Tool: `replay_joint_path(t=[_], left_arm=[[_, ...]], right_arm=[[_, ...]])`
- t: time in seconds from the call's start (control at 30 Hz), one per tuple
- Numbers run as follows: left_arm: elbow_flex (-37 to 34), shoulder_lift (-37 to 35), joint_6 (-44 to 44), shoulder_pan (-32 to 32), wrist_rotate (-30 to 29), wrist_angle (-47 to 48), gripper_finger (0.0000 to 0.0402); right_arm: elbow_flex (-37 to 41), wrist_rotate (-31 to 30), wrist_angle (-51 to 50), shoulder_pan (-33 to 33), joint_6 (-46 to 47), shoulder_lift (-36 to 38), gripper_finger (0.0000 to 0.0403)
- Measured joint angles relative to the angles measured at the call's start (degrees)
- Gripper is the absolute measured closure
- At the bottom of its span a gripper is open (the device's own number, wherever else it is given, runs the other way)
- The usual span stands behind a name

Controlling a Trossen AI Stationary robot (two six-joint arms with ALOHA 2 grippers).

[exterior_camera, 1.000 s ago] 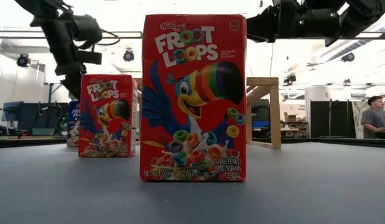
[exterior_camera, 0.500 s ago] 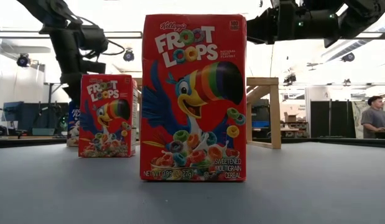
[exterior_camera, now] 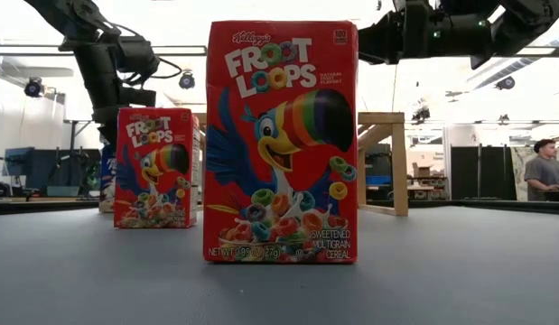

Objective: Stack cereal on shelf
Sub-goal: Put the top blue cereal box on the shelf aligned with the blue cereal box

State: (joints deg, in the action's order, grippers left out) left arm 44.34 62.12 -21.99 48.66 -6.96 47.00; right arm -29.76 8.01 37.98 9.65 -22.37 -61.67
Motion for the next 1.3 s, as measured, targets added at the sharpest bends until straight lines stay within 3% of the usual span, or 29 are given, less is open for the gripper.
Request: replay_joint_path(t=[0.37,0.6,0.87,1.13,1.3], left_arm=[[0.1,-1.5,0.6,0.0,0.0,0.5,0.0227],[4.1,-1.8,1.7,0.0,0.2,6.3,0.0233],[11.1,-2.1,2.2,-0.1,1.7,10.5,0.0233],[23.4,-2.2,2.1,-0.1,1.7,19.5,0.0233],[30.3,-2.2,2.0,-0.1,6.9,19.7,0.0233]], right_arm=[[0.0,0.0,0.0,0.0,0.8,0.0,0.0179],[0.0,0.0,0.0,0.0,0.9,0.0,0.0179],[0.0,0.0,0.0,0.0,0.9,0.0,0.0179],[0.0,0.0,-0.5,0.0,0.9,0.0,0.0179],[0.0,0.0,-0.5,0.0,0.9,0.1,0.0179]])
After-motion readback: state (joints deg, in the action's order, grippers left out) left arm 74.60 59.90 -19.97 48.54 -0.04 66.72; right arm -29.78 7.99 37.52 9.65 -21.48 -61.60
